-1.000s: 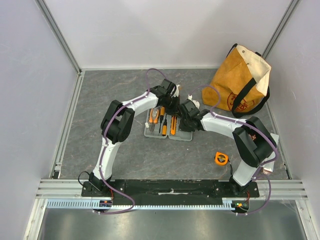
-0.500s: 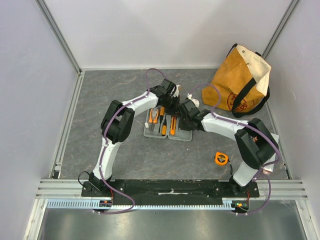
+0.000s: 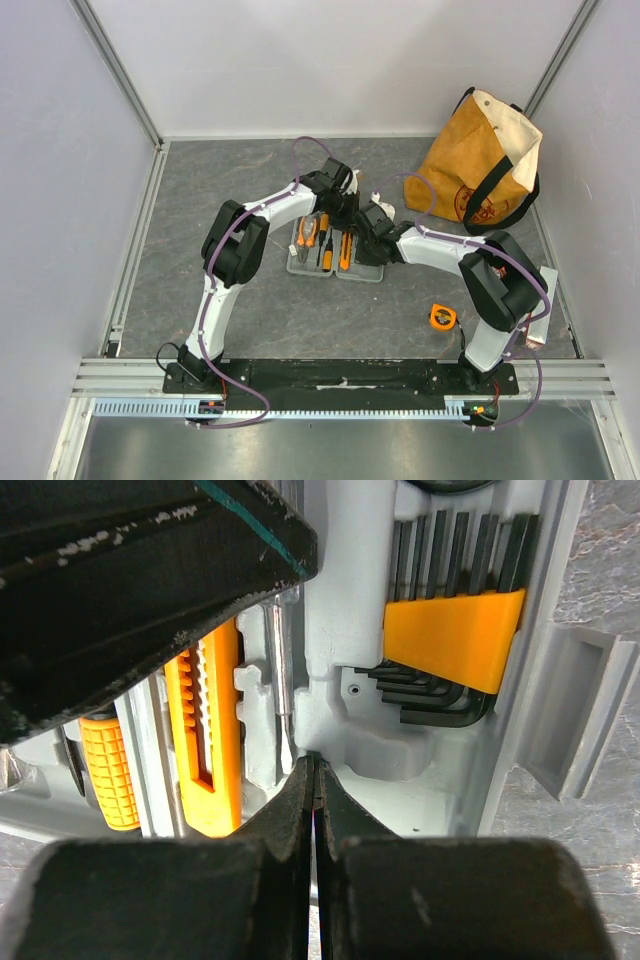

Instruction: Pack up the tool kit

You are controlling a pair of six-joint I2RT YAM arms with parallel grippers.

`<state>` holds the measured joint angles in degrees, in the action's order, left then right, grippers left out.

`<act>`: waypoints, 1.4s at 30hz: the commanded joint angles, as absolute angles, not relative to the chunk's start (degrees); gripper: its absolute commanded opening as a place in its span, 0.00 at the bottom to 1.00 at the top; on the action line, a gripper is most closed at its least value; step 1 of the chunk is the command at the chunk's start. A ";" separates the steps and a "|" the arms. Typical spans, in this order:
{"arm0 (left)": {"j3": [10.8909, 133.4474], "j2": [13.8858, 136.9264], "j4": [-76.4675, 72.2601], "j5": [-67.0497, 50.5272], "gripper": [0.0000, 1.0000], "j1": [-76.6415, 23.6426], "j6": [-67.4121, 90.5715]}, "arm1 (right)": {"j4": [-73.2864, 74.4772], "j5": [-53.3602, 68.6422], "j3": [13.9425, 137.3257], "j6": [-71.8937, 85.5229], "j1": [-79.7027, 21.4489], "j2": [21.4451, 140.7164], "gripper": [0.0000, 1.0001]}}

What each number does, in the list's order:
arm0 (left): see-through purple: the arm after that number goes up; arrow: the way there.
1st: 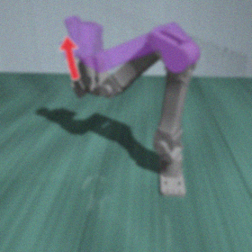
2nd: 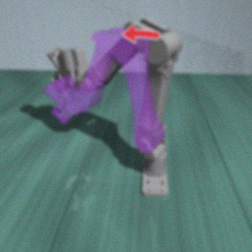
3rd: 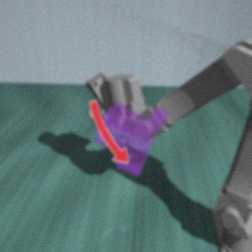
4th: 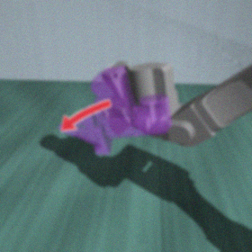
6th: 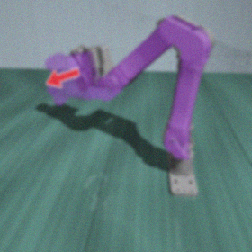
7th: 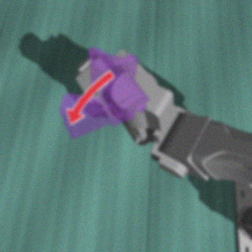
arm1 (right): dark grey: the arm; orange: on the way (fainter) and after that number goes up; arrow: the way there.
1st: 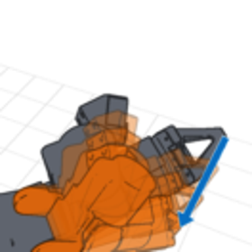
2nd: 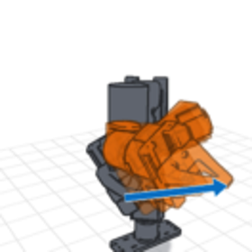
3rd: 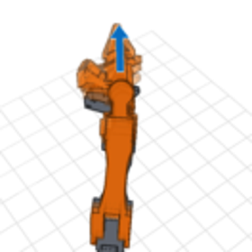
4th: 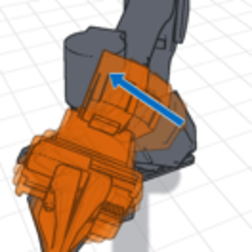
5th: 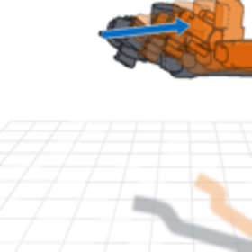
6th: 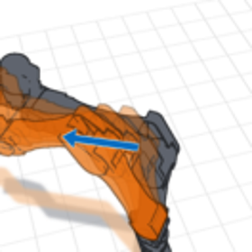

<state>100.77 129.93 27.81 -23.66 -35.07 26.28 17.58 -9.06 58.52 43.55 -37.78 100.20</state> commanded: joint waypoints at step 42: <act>104.59 129.64 32.52 -21.88 0.15 -35.77 21.71 | 16.96 -11.34 60.38 43.86 -38.23 98.96 0.02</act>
<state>101.75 129.08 31.88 -20.08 -35.11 24.47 17.69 -11.35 58.67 43.53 -38.04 97.93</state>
